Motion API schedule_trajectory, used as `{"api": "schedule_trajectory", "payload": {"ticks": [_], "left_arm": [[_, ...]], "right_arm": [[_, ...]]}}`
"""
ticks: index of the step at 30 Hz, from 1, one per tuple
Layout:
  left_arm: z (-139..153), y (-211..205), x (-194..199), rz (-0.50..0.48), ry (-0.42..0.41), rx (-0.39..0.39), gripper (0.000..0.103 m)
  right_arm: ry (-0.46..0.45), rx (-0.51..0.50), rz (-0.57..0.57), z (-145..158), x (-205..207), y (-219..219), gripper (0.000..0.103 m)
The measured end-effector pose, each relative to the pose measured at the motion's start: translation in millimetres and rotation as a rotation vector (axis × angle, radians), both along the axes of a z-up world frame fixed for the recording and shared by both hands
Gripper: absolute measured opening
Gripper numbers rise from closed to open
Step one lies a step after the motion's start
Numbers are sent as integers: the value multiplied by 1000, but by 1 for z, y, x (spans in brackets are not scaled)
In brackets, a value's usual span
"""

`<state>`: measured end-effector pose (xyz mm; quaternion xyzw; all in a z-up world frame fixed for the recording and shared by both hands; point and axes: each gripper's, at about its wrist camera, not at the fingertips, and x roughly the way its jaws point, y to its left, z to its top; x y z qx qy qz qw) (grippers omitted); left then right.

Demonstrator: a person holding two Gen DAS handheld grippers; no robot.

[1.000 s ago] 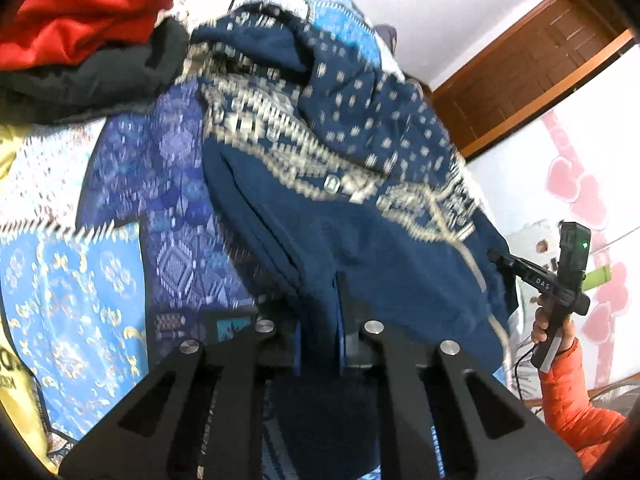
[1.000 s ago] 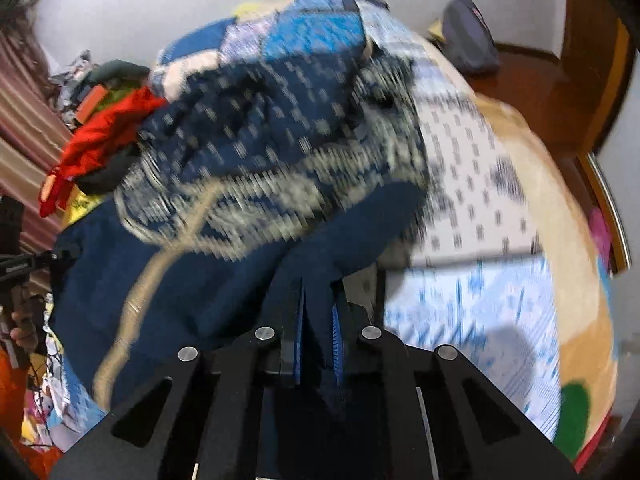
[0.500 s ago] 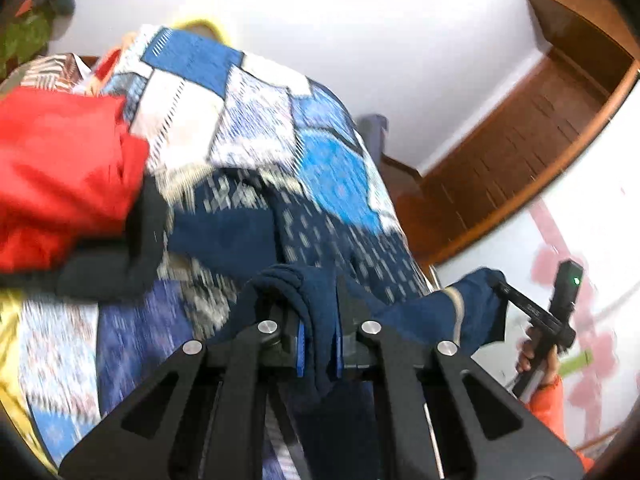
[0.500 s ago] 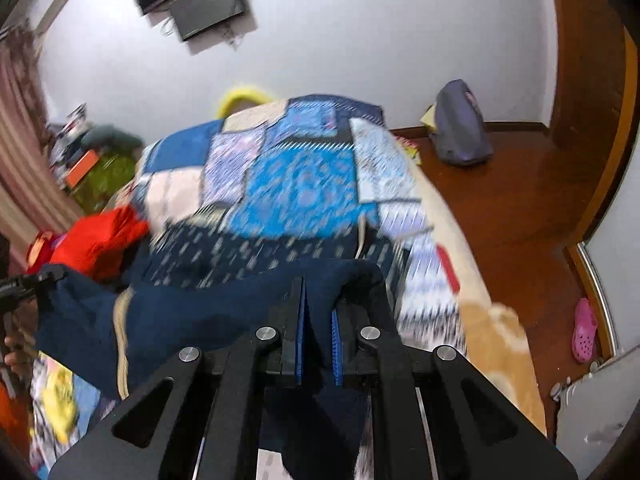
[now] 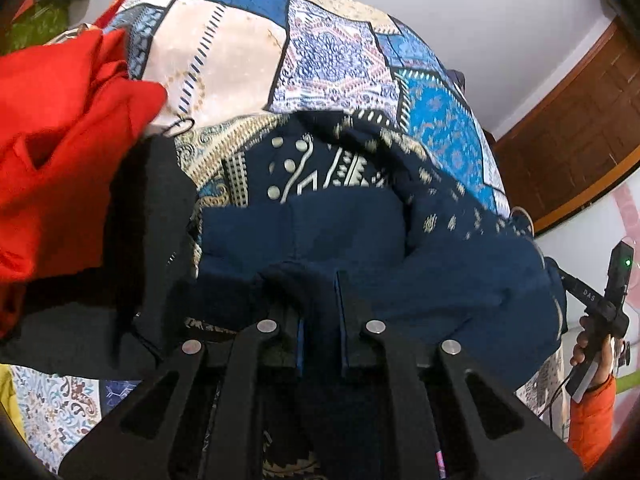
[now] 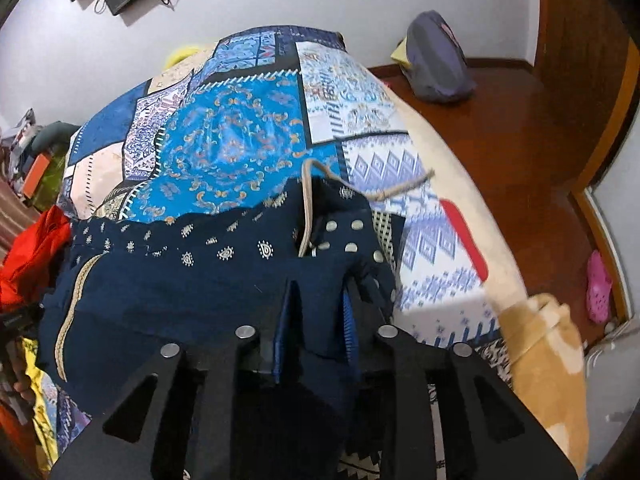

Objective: Fold large clothes

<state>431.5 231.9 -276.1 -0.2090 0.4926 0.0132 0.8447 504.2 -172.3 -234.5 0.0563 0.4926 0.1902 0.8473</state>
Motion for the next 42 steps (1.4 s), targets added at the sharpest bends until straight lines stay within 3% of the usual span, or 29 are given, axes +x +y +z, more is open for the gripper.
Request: {"api": "schedule_trajectory", "payload": {"ticks": [3, 7, 11, 14, 21, 23, 29, 37, 42], "left_arm": [[9, -8, -6, -26, -2, 70, 16], [36, -28, -20, -66, -24, 233, 23], [61, -41, -38, -72, -70, 337, 45], [78, -52, -52, -86, -106, 362, 52], [85, -87, -77, -142, -117, 310, 76], [78, -100, -80, -160, -112, 328, 94], [49, -128, -78, -216, -77, 374, 94], [12, -136, -56, -230, -20, 423, 94], [18, -128, -48, -205, -51, 407, 94]], "right_arm": [[6, -16, 3, 8, -6, -3, 25], [-28, -86, 36, 27, -23, -1, 26], [-86, -90, 78, 48, -51, 1, 26], [-107, -52, 113, 59, -72, 4, 26], [-108, -28, 236, 54, -111, 43, 34], [-88, -39, 275, 43, -118, 57, 34], [-60, -83, 340, 18, -128, 86, 34], [-63, -93, 312, 9, -114, 93, 34], [-87, -101, 321, 12, -110, 93, 34]]}}
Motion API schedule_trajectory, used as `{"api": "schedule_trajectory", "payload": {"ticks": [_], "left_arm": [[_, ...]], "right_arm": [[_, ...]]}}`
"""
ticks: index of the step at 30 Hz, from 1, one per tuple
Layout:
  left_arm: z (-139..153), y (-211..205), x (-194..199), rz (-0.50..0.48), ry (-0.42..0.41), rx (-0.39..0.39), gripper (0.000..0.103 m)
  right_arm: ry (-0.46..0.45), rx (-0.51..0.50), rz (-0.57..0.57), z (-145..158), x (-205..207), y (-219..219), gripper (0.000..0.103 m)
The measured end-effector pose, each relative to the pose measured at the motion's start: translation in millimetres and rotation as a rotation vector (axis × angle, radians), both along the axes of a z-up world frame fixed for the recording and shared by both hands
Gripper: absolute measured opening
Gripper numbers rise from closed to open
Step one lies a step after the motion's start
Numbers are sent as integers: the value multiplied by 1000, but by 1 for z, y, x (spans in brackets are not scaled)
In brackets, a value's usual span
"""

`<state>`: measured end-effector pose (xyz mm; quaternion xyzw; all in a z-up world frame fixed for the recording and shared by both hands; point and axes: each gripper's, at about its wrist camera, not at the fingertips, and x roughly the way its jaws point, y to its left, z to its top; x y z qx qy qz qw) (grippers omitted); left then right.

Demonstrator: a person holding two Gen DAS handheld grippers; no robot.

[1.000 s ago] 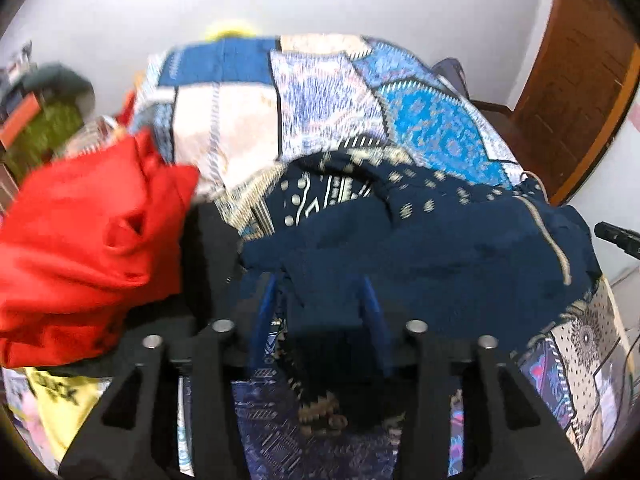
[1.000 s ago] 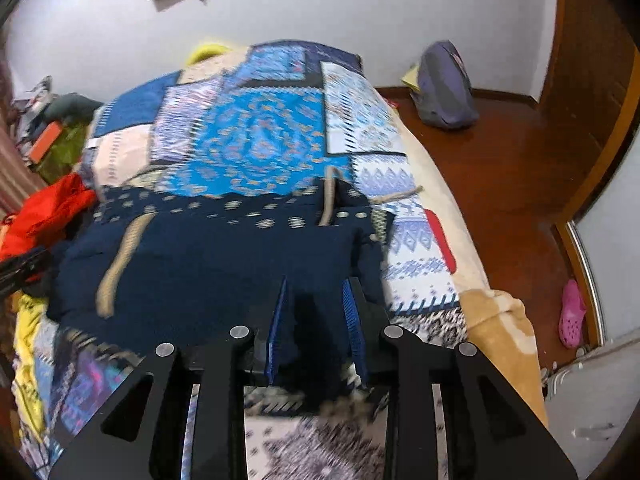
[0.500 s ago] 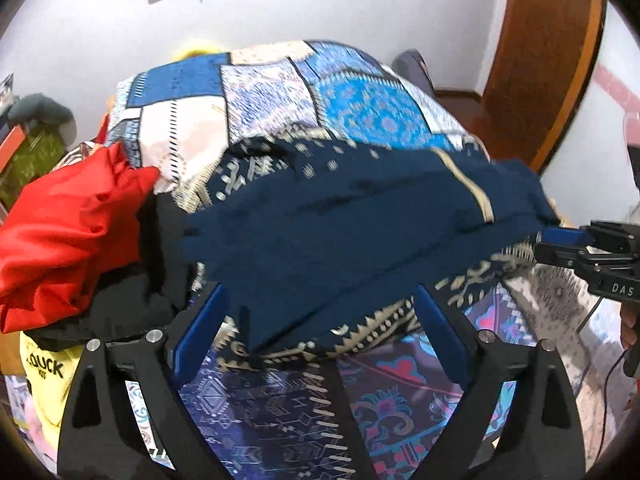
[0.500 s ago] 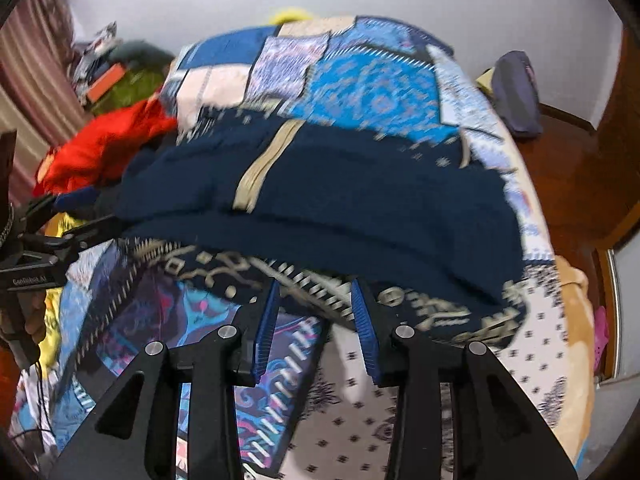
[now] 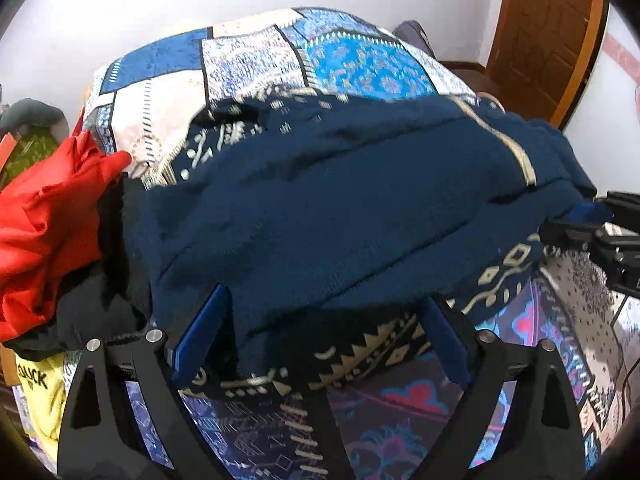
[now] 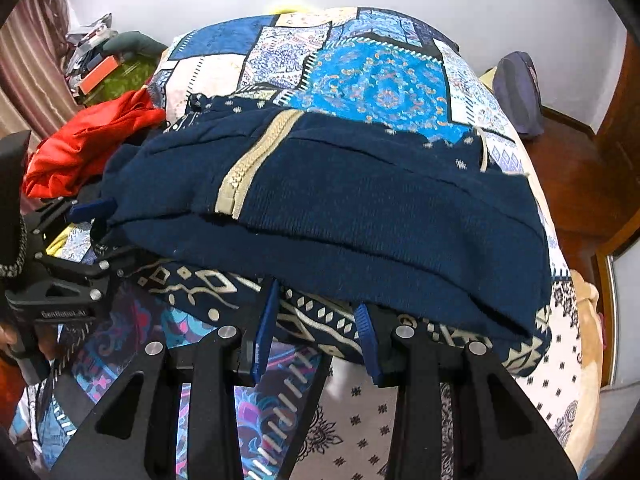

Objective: Fold large clothes

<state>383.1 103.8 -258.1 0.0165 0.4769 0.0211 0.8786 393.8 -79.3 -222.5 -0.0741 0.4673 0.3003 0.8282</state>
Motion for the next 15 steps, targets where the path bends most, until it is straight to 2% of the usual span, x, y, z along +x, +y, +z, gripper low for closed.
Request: {"api": "schedule_trajectory", "payload": {"ticks": [3, 6, 11, 15], "left_arm": [[12, 9, 6, 29, -34, -1, 94], [21, 18, 26, 33, -53, 26, 94], [39, 36, 92, 50, -50, 115, 96], [76, 61, 130, 143, -106, 161, 96]], "right_arm": [[-61, 41, -24, 15, 6, -5, 34], [-59, 38, -30, 22, 29, -2, 34], [-71, -3, -64, 36, 82, 15, 33], [-192, -9, -201, 77, 112, 16, 34]]}}
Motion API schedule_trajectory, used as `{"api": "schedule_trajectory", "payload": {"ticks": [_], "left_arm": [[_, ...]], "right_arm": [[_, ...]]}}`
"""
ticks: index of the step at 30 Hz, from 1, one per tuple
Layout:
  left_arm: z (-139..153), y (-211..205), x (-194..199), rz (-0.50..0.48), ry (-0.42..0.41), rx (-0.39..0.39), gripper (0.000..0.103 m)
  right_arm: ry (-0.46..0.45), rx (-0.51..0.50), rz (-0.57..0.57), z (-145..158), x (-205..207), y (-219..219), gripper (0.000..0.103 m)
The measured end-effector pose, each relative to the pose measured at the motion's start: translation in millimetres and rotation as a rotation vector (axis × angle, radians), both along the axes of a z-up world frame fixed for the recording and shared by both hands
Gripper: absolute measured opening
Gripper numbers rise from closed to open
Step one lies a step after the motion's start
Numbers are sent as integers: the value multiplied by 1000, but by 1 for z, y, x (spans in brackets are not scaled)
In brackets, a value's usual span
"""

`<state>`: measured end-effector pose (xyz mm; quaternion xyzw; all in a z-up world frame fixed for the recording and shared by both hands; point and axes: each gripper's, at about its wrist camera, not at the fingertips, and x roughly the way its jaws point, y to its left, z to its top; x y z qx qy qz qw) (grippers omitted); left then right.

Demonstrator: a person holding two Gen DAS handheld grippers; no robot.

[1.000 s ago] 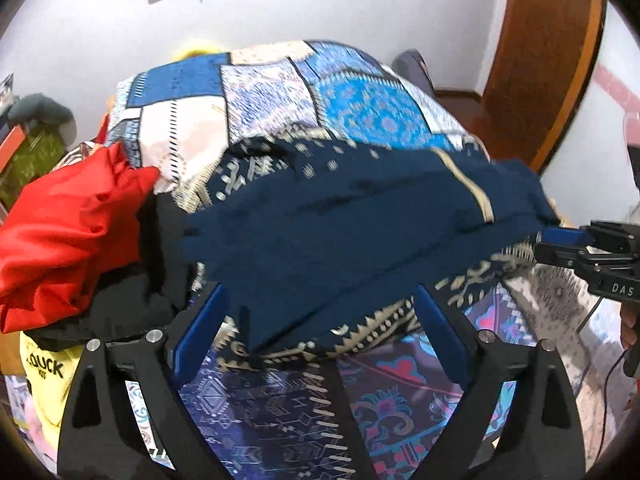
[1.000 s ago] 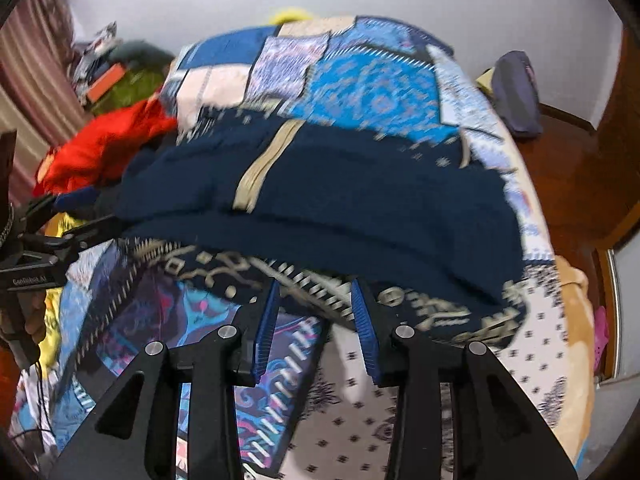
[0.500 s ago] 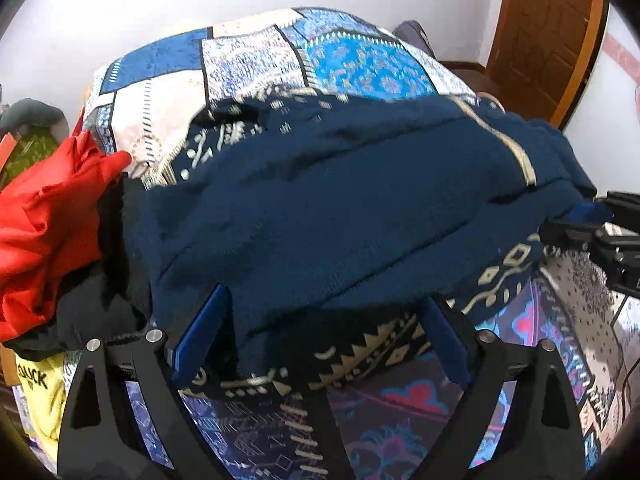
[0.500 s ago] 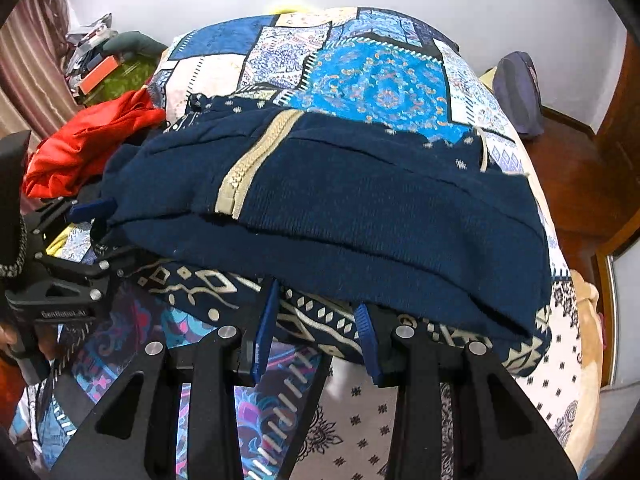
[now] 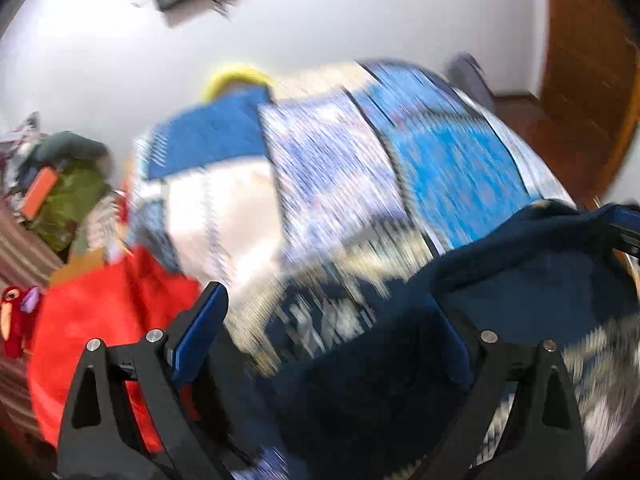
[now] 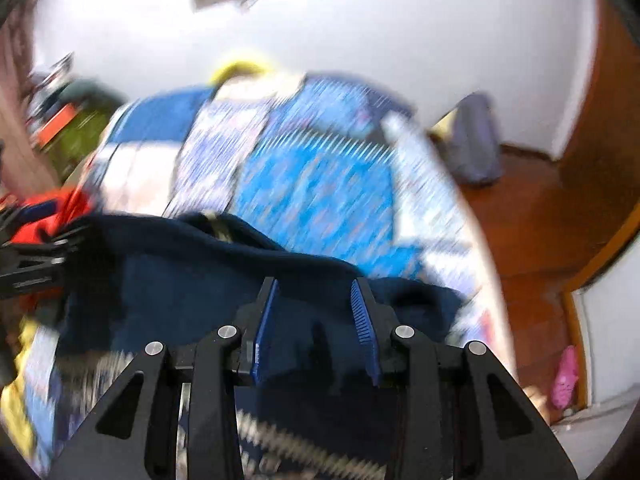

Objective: Fold large clothes

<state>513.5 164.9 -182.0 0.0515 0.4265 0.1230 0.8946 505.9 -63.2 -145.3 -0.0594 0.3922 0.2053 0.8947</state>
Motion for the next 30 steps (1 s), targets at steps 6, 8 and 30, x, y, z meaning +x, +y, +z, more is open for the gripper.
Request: {"api": "schedule_trajectory", "payload": {"ticks": [6, 8, 30], "left_arm": [[43, 24, -14, 27, -103, -109, 96], [40, 23, -25, 5, -94, -124, 96], [-46, -60, -77, -174, 74, -237, 96]], "right_arm": [[-22, 94, 32, 30, -11, -12, 34], [-25, 78, 60, 29, -22, -11, 34], [82, -105, 195, -65, -78, 18, 49]]}}
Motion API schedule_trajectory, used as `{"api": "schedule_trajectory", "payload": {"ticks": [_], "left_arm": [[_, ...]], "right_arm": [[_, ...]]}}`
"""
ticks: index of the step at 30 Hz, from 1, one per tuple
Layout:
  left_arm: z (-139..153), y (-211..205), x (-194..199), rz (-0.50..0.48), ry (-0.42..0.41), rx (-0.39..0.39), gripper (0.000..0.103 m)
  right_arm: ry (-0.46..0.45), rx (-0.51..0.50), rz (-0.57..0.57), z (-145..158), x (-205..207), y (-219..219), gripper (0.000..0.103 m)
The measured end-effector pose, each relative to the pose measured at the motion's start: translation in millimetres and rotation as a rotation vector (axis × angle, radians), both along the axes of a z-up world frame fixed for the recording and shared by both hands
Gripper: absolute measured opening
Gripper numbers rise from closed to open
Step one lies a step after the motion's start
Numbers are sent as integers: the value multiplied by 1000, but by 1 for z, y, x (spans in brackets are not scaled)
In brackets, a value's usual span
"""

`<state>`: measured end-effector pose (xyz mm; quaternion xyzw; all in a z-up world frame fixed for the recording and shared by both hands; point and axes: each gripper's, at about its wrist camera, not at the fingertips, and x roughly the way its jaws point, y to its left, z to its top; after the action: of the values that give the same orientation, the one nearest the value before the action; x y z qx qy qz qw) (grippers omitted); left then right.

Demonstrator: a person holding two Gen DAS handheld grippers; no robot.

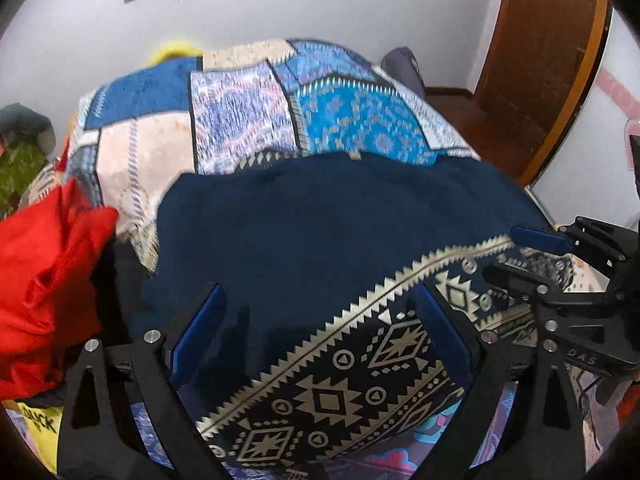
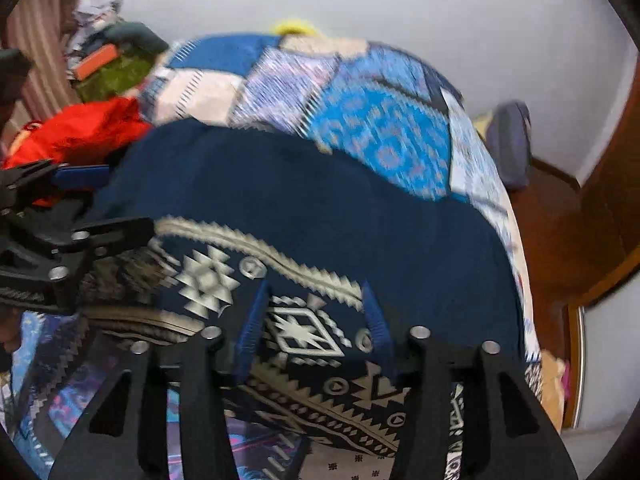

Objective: Fold large clothes
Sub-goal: 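Fold the jacket over onto itself with both grippers and release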

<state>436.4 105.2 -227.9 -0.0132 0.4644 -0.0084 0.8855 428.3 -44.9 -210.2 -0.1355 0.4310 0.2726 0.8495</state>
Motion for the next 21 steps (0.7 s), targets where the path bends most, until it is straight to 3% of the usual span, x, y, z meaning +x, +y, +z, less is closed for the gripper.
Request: {"api": "schedule_trajectory", "payload": {"ticks": [3, 5, 8, 13, 21], "left_arm": [[-24, 3, 3, 23, 55, 13, 96], [-37, 8, -1, 41, 72, 31, 97], [-42, 22, -14, 80, 55, -19, 100], [-42, 44, -34, 135, 59, -38, 101], [-40, 59, -57, 182, 64, -12, 101]], "right_arm": [[31, 36, -49, -11, 5, -15, 65], [51, 43, -78, -13, 5, -24, 70], [50, 44, -103, -13, -1, -39, 71], [48, 7, -142, -19, -9, -61, 71], [107, 1, -246, -33, -17, -95, 71]]}}
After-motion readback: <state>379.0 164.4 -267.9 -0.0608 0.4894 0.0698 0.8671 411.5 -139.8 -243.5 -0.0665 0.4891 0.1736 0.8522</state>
